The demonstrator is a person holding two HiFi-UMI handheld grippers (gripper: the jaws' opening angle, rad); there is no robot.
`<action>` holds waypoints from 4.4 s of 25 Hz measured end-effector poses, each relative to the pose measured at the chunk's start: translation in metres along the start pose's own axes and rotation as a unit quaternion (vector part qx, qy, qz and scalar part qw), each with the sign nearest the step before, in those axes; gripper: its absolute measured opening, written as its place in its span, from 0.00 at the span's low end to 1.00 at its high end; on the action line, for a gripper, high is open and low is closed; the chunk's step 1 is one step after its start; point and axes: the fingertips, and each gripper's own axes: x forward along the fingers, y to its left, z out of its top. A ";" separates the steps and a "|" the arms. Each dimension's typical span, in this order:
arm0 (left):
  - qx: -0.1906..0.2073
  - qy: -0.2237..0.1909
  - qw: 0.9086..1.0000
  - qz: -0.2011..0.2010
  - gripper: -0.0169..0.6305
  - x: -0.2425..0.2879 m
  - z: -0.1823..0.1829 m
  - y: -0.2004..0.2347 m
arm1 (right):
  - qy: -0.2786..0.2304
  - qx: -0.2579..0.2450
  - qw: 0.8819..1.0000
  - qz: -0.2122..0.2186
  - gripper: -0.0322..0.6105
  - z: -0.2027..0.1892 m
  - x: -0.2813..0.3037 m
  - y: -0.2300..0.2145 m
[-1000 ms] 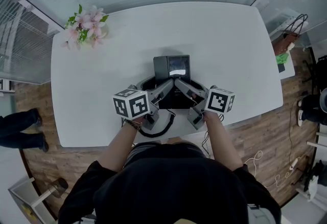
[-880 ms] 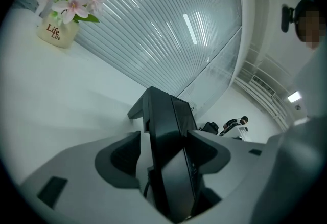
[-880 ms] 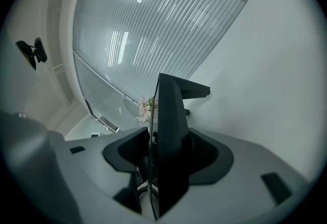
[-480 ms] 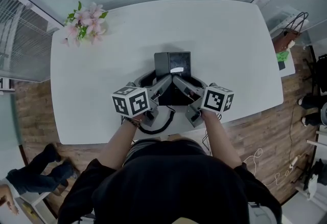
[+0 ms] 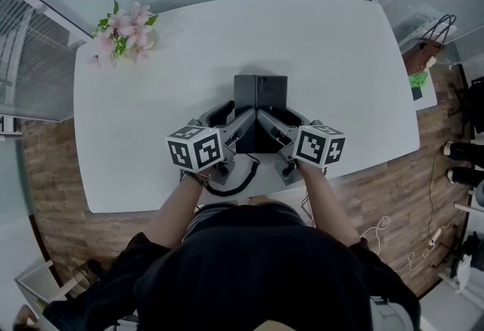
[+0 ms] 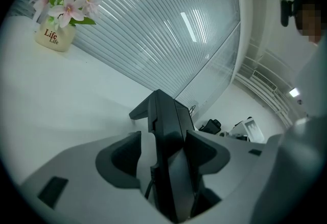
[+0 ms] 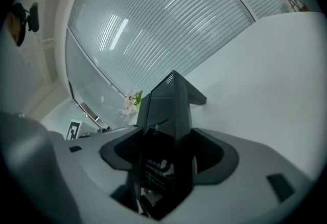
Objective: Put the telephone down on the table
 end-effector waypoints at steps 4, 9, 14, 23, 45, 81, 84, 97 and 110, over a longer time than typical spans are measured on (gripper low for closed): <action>0.000 0.002 1.000 0.000 0.45 0.002 0.000 0.000 | -0.003 -0.007 1.000 -0.003 0.50 0.001 -0.001 -0.001; -0.001 0.001 1.000 0.006 0.46 0.003 0.000 0.000 | -0.002 -0.013 1.000 -0.011 0.50 0.002 -0.003 -0.001; 0.000 -0.003 1.000 0.013 0.47 0.002 0.002 0.001 | -0.006 -0.031 0.999 -0.027 0.50 0.004 -0.005 0.000; 0.026 -0.052 0.998 0.016 0.48 -0.010 0.030 -0.014 | -0.052 -0.073 0.995 -0.035 0.50 0.030 -0.023 0.013; 0.161 -0.134 0.977 -0.021 0.47 -0.047 0.111 -0.091 | -0.188 -0.209 0.960 0.002 0.45 0.129 -0.074 0.103; 0.227 -0.211 0.950 -0.035 0.05 -0.077 0.172 -0.146 | -0.263 -0.324 0.908 0.034 0.06 0.170 -0.100 0.189; 0.225 -0.209 0.951 -0.035 0.05 -0.076 0.172 -0.144 | -0.267 -0.331 0.905 0.027 0.06 0.171 -0.100 0.187; 0.240 -0.214 0.947 -0.027 0.05 -0.089 0.169 -0.152 | -0.272 -0.330 0.903 0.026 0.06 0.168 -0.106 0.187; 0.229 -0.212 0.950 -0.027 0.05 -0.087 0.165 -0.151 | -0.273 -0.335 0.901 0.032 0.06 0.163 -0.109 0.188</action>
